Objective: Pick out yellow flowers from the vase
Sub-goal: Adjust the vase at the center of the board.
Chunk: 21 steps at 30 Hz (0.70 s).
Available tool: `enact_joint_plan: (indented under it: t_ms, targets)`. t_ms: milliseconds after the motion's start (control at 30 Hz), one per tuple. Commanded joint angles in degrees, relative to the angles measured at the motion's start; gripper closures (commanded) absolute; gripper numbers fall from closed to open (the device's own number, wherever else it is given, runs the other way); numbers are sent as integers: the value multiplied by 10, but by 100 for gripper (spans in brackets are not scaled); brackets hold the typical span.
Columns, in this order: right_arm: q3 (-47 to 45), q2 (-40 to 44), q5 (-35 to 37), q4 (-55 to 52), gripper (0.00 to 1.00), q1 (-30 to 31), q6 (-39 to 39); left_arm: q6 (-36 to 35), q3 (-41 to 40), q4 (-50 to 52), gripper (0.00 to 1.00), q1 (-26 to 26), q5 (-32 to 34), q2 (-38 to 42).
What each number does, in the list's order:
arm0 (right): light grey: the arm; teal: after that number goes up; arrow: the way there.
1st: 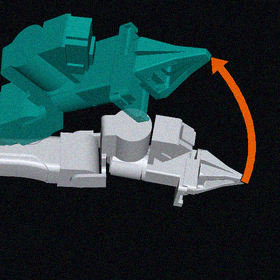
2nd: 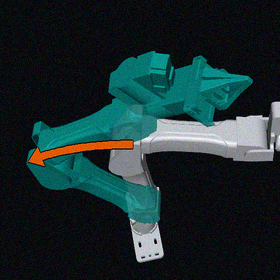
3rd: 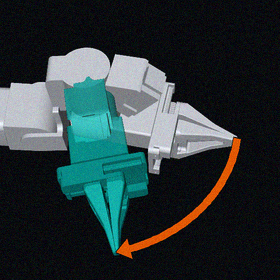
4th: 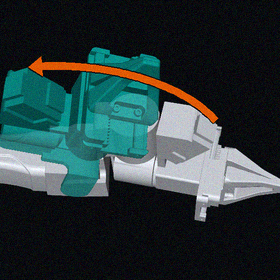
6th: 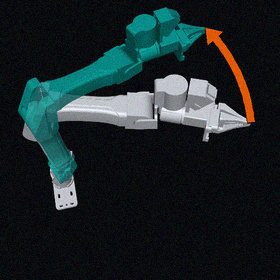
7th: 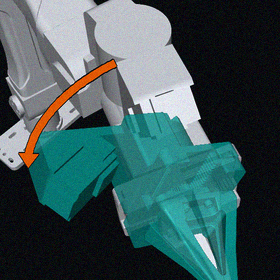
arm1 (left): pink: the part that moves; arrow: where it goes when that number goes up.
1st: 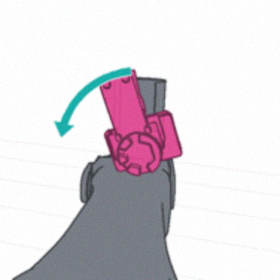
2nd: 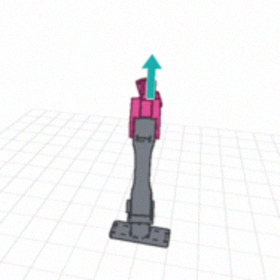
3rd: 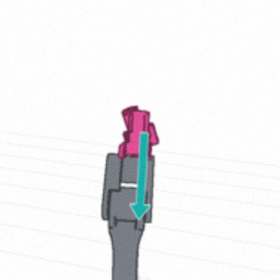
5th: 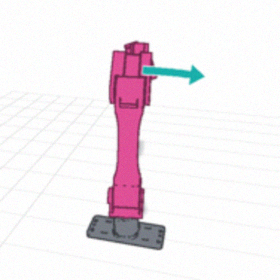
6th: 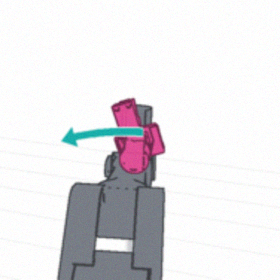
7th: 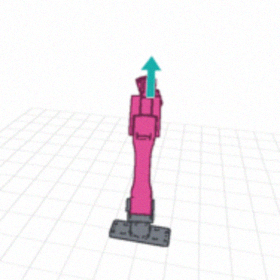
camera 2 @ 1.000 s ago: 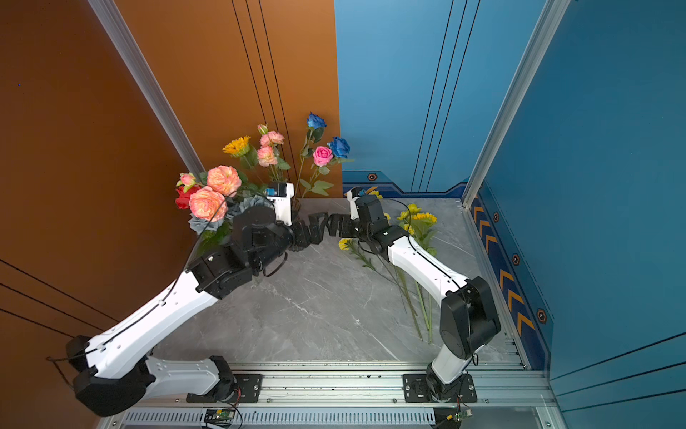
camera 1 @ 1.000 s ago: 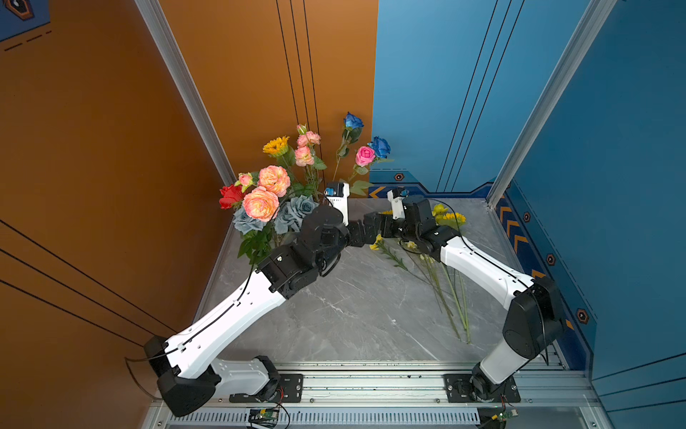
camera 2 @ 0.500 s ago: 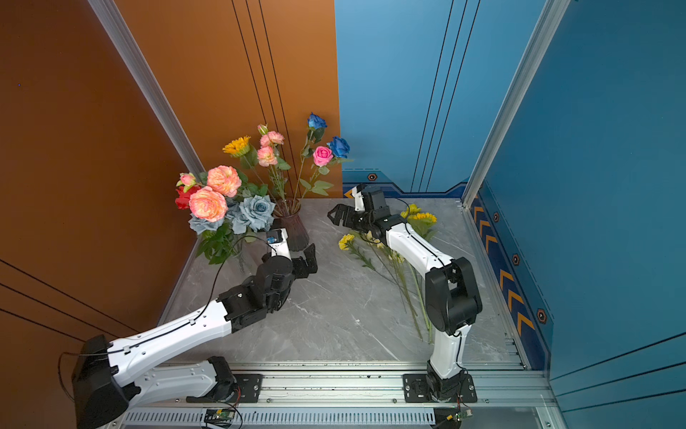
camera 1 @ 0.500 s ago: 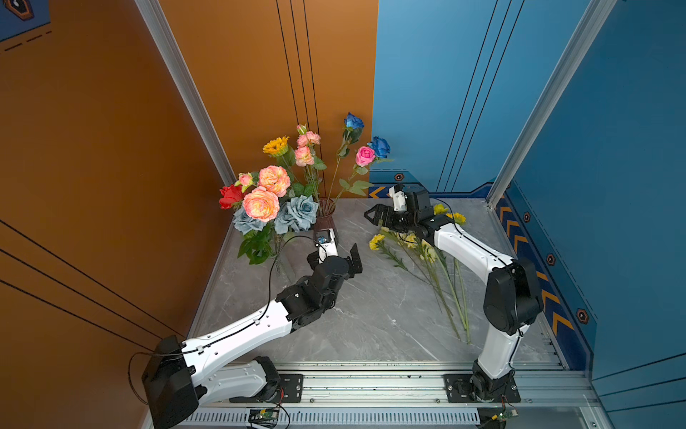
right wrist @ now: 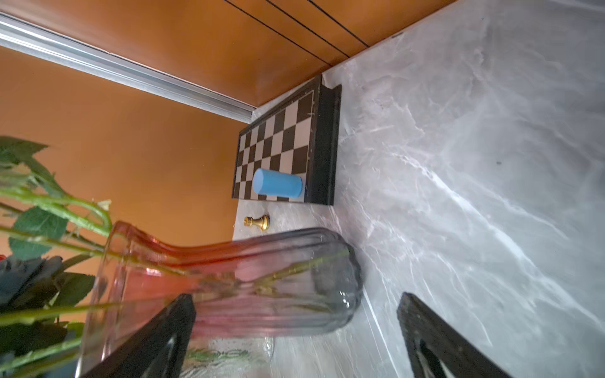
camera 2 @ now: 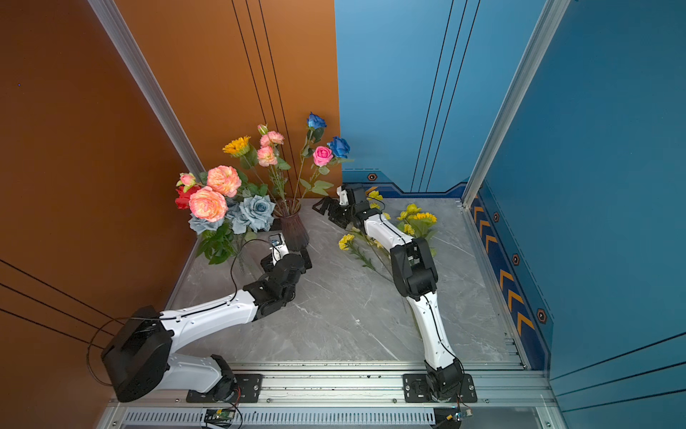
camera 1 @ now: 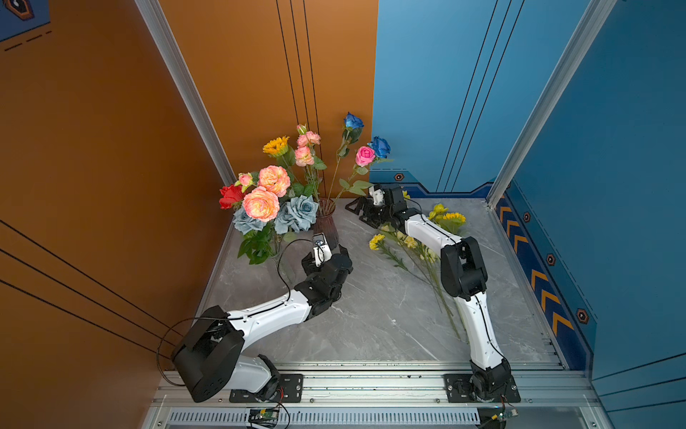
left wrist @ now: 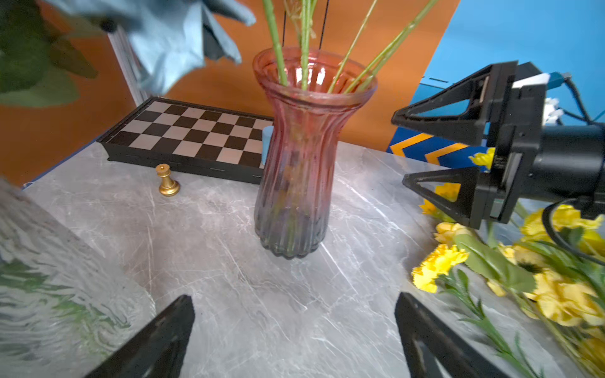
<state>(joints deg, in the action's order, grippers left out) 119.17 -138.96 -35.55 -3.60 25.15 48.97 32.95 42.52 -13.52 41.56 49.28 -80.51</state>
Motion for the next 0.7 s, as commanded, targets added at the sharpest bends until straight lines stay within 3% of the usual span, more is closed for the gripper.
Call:
enact_joint_plan:
  t_ms: [0,233,667]
  targets:
    - [93,-53,-13,-11,0,15,20,14,25,-8,2,-22,3,-21]
    - [325,-195,-3,-60,0,39,23,25,27,-7,2,-46,-5,-36]
    - [329,-222,18,-15,0,53,2,70,18,-7,2,-119,-47,-86]
